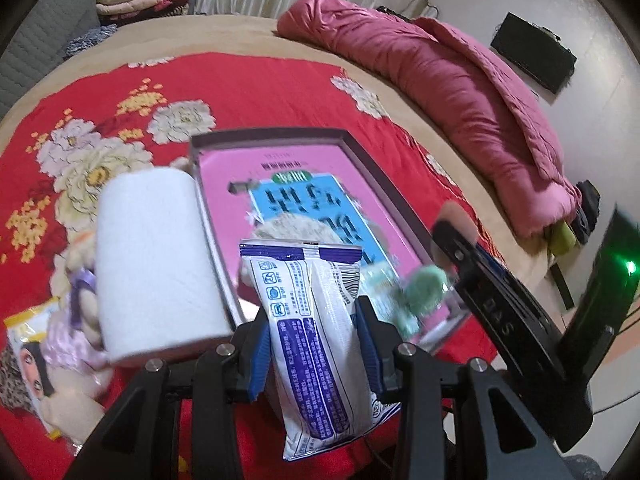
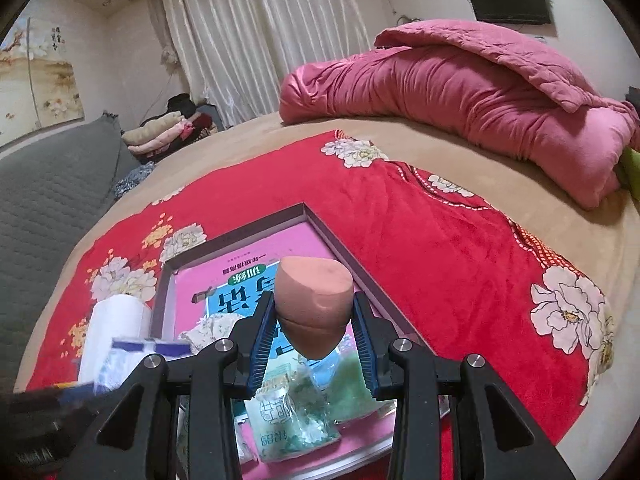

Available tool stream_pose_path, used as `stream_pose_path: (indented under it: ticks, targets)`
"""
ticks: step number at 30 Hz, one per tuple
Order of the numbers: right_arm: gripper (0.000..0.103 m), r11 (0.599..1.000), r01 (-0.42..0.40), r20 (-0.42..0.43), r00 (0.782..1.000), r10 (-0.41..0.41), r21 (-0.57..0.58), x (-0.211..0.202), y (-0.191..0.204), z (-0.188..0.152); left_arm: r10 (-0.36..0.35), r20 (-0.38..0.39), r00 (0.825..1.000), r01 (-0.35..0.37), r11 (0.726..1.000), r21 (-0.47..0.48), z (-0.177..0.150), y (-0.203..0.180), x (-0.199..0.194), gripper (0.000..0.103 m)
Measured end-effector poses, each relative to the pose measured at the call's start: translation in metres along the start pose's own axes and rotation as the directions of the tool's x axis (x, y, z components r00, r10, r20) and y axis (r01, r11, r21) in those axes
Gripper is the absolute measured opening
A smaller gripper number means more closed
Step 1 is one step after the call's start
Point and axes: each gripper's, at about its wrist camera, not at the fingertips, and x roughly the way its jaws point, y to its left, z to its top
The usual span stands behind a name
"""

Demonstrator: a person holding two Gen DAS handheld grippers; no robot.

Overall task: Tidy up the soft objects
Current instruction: 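Carry the wipes pack and the pink sponge over the pink tray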

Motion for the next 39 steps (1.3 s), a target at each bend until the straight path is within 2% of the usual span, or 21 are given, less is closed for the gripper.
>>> stream_pose_path:
  ticks: [5,13,28,34,39]
  targets:
    - [0.039,0.999,-0.023,-0.028,0.999,0.022,-0.033,0.005,0.007,-0.003,0.001,-0.031,1.0,-0.001,1.0,0.02,-0.007,-0.006,0.012,0.039]
    - [0.039,0.998,-0.02,-0.066,0.998,0.017,-0.052,0.012,0.01,-0.008,0.008,-0.076,0.997,-0.008,1.0,-0.007,-0.007,0.004,0.034,0.039]
    - [0.039,0.994,-0.054,-0.14,0.989,0.04,-0.095,0.023,0.018,-0.015,0.025,-0.057,0.998,-0.026,1.0,-0.012,0.002,0.009,0.042,0.04]
    - [0.039,0.988,-0.044,-0.168,0.986,0.019,-0.148,0.023,0.023,-0.018,0.035,-0.057,0.998,-0.035,0.999,0.0,0.001,0.009,0.042,0.04]
    - [0.039,0.982,-0.002,-0.168,0.985,-0.03,-0.188,0.022,0.022,-0.019,0.033,-0.058,0.998,-0.033,0.999,-0.004,0.001,0.01,0.042,0.04]
